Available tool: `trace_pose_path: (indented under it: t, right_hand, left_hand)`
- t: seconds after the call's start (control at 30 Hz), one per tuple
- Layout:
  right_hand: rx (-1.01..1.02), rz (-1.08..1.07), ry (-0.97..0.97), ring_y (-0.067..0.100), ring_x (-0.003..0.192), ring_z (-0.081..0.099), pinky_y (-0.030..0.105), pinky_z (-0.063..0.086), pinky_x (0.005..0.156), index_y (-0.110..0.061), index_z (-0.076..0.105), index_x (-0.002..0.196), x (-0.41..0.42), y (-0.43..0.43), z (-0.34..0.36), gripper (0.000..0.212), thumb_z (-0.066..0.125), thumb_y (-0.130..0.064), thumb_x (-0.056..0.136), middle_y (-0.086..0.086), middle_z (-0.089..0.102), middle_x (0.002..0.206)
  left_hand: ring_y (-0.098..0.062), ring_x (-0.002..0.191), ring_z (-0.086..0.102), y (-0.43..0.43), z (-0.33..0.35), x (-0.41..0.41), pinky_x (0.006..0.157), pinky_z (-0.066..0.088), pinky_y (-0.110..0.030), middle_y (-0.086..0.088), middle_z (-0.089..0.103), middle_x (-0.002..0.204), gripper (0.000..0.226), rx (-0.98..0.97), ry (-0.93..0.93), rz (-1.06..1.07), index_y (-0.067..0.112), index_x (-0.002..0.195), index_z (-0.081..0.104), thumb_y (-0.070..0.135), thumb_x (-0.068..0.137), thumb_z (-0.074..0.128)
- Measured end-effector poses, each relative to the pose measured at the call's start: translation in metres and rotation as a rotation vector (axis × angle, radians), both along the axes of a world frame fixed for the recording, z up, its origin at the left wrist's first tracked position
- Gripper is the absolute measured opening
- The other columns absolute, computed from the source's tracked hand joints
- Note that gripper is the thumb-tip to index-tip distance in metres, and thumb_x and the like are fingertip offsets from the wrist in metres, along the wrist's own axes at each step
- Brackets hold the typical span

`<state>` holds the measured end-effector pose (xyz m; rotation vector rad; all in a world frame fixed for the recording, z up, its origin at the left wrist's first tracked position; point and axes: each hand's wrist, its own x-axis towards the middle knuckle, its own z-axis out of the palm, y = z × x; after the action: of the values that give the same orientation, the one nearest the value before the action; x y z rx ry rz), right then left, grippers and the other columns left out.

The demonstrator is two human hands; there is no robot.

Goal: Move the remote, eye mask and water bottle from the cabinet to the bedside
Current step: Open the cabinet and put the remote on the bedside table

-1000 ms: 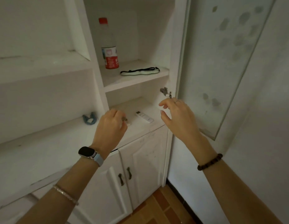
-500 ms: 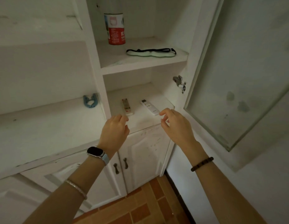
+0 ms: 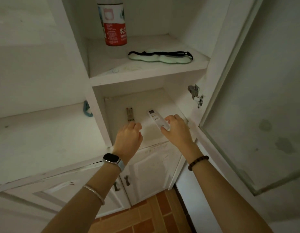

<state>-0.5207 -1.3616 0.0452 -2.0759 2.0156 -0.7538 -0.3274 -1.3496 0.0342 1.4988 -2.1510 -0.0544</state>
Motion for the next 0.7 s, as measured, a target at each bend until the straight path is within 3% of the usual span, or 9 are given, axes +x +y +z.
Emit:
trace_pose_path:
  t: [0.13,0.47,0.7]
  right_hand:
    - [0.084,-0.059,-0.007,0.03,0.104,0.055,0.04,0.054,0.081,-0.001,0.059,0.117,0.003,-0.038,-0.017,0.05,0.071,-0.033,0.081,0.017,0.056,0.114]
    - [0.141,-0.181,-0.074,0.029,0.096,0.056,0.031,0.047,0.068,0.002,0.065,0.099,0.019,-0.078,-0.048,0.042,0.077,-0.031,0.075,0.016,0.058,0.102]
    - [0.152,-0.205,-0.125,0.029,0.095,0.056,0.029,0.047,0.065,0.002,0.066,0.099,0.02,-0.085,-0.056,0.04,0.078,-0.027,0.074,0.016,0.058,0.1]
  left_hand:
    - [-0.021,0.088,0.058,-0.014,-0.011,-0.006,0.075,0.052,-0.035,-0.006,0.062,0.099,0.016,0.035,-0.016,-0.004,0.01,0.101,0.062,0.008,0.086,0.057]
    - [-0.026,0.082,0.06,-0.042,-0.023,-0.012,0.07,0.054,-0.036,-0.009,0.064,0.088,0.016,0.068,-0.021,-0.022,0.006,0.092,0.065,-0.001,0.077,0.063]
    - [-0.026,0.076,0.059,-0.045,-0.028,-0.009,0.064,0.053,-0.035,-0.008,0.062,0.083,0.018,0.074,-0.029,-0.002,0.007,0.089,0.065,-0.002,0.073,0.066]
